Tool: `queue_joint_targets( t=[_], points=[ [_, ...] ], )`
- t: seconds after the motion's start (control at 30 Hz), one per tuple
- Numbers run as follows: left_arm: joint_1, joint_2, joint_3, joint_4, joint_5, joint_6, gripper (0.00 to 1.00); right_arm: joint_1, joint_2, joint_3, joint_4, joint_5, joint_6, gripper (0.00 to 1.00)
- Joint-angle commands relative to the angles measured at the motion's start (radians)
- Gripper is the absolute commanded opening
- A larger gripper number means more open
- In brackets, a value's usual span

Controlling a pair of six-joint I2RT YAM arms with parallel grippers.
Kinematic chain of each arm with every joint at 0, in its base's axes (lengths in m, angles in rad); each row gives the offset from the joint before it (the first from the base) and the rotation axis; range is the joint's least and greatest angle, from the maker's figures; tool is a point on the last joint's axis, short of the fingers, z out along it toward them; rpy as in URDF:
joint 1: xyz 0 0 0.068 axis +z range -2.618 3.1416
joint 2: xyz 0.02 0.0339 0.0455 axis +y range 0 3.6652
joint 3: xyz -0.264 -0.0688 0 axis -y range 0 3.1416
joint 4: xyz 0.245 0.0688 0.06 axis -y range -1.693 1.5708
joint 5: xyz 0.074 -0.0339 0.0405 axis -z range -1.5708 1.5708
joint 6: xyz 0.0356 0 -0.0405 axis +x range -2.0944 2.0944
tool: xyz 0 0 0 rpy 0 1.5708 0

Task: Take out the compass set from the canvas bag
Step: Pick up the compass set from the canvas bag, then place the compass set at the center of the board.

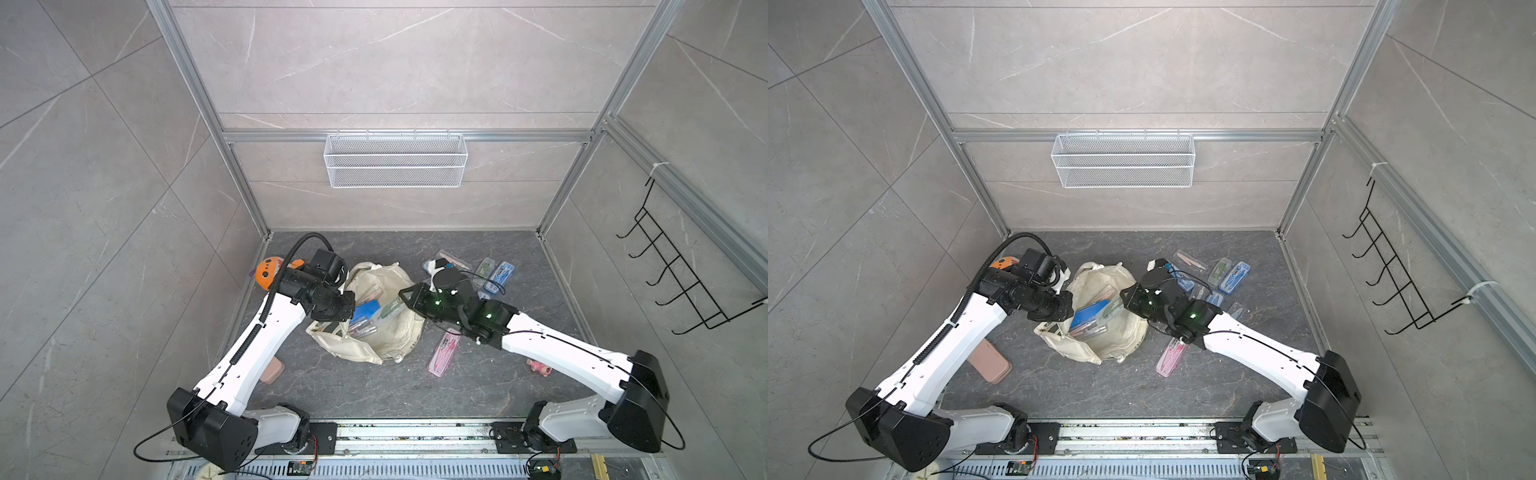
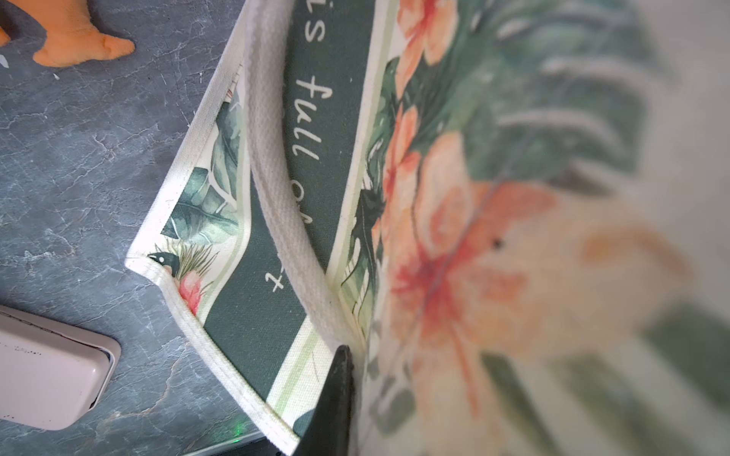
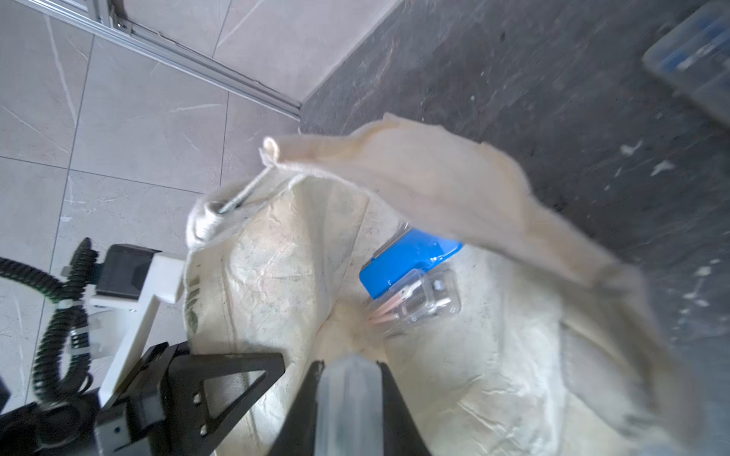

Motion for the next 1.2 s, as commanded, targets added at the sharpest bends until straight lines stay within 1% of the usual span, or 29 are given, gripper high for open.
queue_joint_targets(
  t=[0.0, 0.2, 0.3, 0.4, 0.47, 0.5, 0.57, 0.67, 0.77, 0.83, 1.03, 1.17],
  points=[
    [0.011, 0.018, 0.047, -0.005, -0.02, -0.013, 0.0, -0.057, -0.081, -0.01, -0.143, -0.075, -0.121, 0.11],
    [0.061, 0.046, 0.076, -0.003, 0.009, 0.001, 0.0, -0.225, -0.224, -0.06, -0.288, -0.219, -0.223, 0.11],
    [0.07, 0.058, 0.09, 0.006, 0.034, 0.004, 0.0, -0.311, -0.252, -0.104, -0.35, -0.314, -0.284, 0.11],
    [0.071, 0.063, 0.1, 0.018, 0.054, 0.007, 0.0, -0.407, -0.25, -0.195, -0.38, -0.431, -0.317, 0.11],
    [0.071, 0.065, 0.104, 0.024, 0.068, 0.007, 0.0, -0.469, -0.249, -0.277, -0.36, -0.5, -0.328, 0.1],
    [0.071, 0.067, 0.105, 0.026, 0.076, 0.008, 0.0, -0.495, -0.249, -0.322, -0.349, -0.516, -0.335, 0.1],
    [0.071, 0.067, 0.108, 0.026, 0.086, 0.011, 0.0, -0.539, -0.24, -0.39, -0.337, -0.535, -0.353, 0.1],
    [0.071, 0.063, 0.107, 0.025, 0.094, 0.015, 0.0, -0.592, -0.224, -0.45, -0.337, -0.55, -0.396, 0.09],
    [0.071, 0.058, 0.107, 0.029, 0.106, 0.015, 0.0, -0.626, -0.199, -0.457, -0.379, -0.513, -0.465, 0.09],
    [0.071, 0.058, 0.108, 0.03, 0.113, 0.016, 0.0, -0.647, -0.18, -0.464, -0.376, -0.519, -0.488, 0.1],
    [0.071, 0.056, 0.116, 0.036, 0.128, 0.016, 0.0, -0.67, -0.07, -0.475, -0.32, -0.568, -0.529, 0.1],
    [0.071, 0.056, 0.111, 0.041, 0.135, 0.012, 0.0, -0.674, -0.016, -0.502, -0.255, -0.586, -0.515, 0.11]
  ],
)
